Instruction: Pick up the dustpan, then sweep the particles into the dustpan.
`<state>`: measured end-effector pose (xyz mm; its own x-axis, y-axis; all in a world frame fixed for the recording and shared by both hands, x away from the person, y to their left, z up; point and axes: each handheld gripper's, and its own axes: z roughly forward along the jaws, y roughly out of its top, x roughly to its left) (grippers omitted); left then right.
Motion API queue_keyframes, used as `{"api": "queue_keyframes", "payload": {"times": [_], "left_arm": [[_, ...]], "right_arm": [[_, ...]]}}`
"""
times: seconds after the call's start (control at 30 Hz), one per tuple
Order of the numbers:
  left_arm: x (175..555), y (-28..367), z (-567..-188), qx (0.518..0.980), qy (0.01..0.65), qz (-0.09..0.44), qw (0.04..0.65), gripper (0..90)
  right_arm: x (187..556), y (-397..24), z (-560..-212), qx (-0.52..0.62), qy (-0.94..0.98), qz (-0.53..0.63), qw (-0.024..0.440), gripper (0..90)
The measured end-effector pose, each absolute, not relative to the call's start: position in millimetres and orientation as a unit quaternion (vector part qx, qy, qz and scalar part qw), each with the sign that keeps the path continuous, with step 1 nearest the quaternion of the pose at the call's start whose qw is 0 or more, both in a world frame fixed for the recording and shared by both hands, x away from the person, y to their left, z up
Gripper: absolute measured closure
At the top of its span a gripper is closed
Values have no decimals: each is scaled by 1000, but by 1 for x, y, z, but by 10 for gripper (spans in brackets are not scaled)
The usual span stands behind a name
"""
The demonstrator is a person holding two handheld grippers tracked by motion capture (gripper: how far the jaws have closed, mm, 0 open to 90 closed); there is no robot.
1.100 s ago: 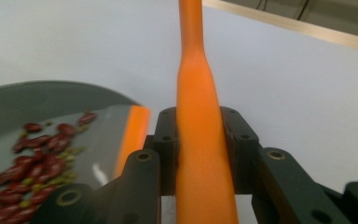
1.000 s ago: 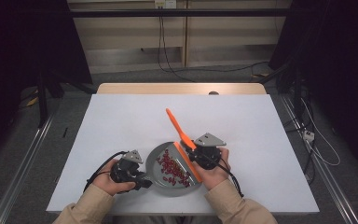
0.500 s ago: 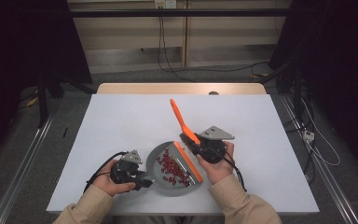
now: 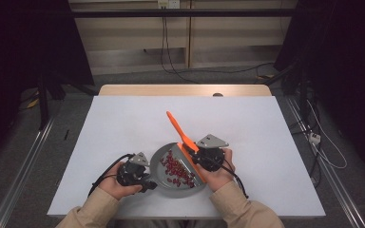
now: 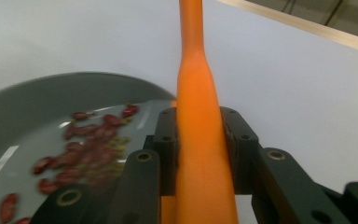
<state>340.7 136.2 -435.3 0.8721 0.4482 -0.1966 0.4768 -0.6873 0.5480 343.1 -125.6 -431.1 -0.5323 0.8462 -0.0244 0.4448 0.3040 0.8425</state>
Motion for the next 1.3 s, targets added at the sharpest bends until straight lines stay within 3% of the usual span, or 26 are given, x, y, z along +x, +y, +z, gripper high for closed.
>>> {"api": "queue_keyframes", "payload": {"times": [0.17, 0.67, 1.3], "left_arm": [[340, 136, -436, 916, 254, -20, 310, 635], [340, 143, -443, 903, 251, 20, 349, 638], [357, 174, -433, 857, 332, 59, 389, 638]], "right_arm": [[341, -120, -425, 417, 760, 452, 211, 714], [352, -164, -415, 444, 727, 458, 254, 713], [353, -202, -419, 472, 711, 445, 271, 713]]}}
